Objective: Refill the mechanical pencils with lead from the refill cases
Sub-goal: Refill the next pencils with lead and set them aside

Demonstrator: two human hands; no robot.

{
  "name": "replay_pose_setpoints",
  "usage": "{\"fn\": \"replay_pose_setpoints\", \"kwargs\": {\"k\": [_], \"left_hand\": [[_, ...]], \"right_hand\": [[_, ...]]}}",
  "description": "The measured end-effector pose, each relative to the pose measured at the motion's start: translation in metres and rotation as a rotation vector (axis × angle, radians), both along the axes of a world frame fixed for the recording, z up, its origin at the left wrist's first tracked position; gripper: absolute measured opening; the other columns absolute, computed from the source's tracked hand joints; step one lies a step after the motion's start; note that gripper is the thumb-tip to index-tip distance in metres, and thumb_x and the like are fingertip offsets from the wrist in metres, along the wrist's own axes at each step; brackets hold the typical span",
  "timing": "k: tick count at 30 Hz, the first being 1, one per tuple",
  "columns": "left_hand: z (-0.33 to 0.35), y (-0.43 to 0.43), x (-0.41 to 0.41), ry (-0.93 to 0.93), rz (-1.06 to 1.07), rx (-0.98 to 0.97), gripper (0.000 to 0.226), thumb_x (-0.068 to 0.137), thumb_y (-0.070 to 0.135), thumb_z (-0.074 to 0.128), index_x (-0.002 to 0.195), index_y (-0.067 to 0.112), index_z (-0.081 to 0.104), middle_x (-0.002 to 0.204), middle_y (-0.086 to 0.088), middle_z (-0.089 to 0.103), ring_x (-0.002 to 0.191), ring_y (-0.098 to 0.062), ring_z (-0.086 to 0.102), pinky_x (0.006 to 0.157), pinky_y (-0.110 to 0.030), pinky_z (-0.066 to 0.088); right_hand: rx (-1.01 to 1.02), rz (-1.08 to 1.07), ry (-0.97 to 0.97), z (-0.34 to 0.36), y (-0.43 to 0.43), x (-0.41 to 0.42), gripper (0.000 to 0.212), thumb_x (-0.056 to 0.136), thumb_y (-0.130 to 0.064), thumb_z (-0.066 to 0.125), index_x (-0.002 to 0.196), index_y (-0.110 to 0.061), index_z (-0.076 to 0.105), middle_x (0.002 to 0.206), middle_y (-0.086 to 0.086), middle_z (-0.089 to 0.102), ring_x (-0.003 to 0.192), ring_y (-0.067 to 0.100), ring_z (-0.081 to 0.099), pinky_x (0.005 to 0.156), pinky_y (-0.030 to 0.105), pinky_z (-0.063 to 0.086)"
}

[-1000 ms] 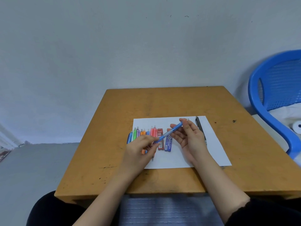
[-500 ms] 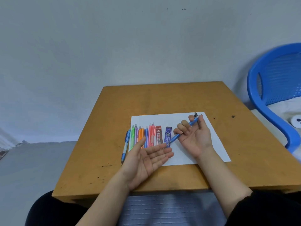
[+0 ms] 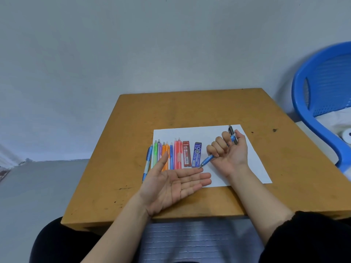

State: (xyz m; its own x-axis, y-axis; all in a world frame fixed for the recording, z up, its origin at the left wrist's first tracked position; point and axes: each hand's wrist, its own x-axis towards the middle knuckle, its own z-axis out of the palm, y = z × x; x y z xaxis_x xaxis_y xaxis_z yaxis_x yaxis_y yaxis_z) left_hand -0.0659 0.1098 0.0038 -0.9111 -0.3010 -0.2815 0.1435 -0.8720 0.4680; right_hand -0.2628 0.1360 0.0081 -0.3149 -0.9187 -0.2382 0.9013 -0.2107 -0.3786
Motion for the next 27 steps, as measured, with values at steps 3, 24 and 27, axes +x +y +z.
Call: {"fn": "replay_pose_setpoints", "kwargs": {"k": [3, 24, 27], "left_hand": [[-0.0006, 0.0003, 0.0001, -0.009, -0.024, -0.033, 0.093, 0.078, 0.066, 0.049, 0.128, -0.013, 0.051, 0.138, -0.033, 0.045, 0.129, -0.041, 0.047, 0.104, -0.04, 0.045], [-0.0012, 0.0015, 0.0, -0.008, -0.055, -0.051, 0.095, 0.076, 0.069, 0.048, 0.13, -0.009, 0.05, 0.139, -0.031, 0.045, 0.129, -0.04, 0.047, 0.101, -0.039, 0.047], [-0.0003, 0.0018, 0.0, -0.009, -0.053, -0.051, 0.095, 0.076, 0.069, 0.048, 0.13, -0.009, 0.05, 0.139, -0.031, 0.045, 0.129, -0.04, 0.047, 0.101, -0.039, 0.047]], "right_hand": [[-0.008, -0.011, -0.018, -0.0012, -0.0002, -0.0006, 0.043, 0.084, -0.034, 0.039, 0.047, -0.016, 0.028, 0.039, -0.002, 0.019, 0.045, 0.014, 0.004, 0.038, 0.023, 0.019], [-0.007, -0.039, -0.086, -0.0035, 0.0023, -0.0006, 0.04, 0.083, -0.033, 0.039, 0.048, -0.015, 0.03, 0.038, -0.003, 0.02, 0.043, 0.012, 0.006, 0.036, 0.022, 0.017], [-0.023, -0.028, -0.096, -0.0038, 0.0028, -0.0007, 0.044, 0.085, -0.036, 0.038, 0.048, -0.015, 0.03, 0.038, -0.003, 0.02, 0.043, 0.011, 0.005, 0.036, 0.022, 0.018]]}}
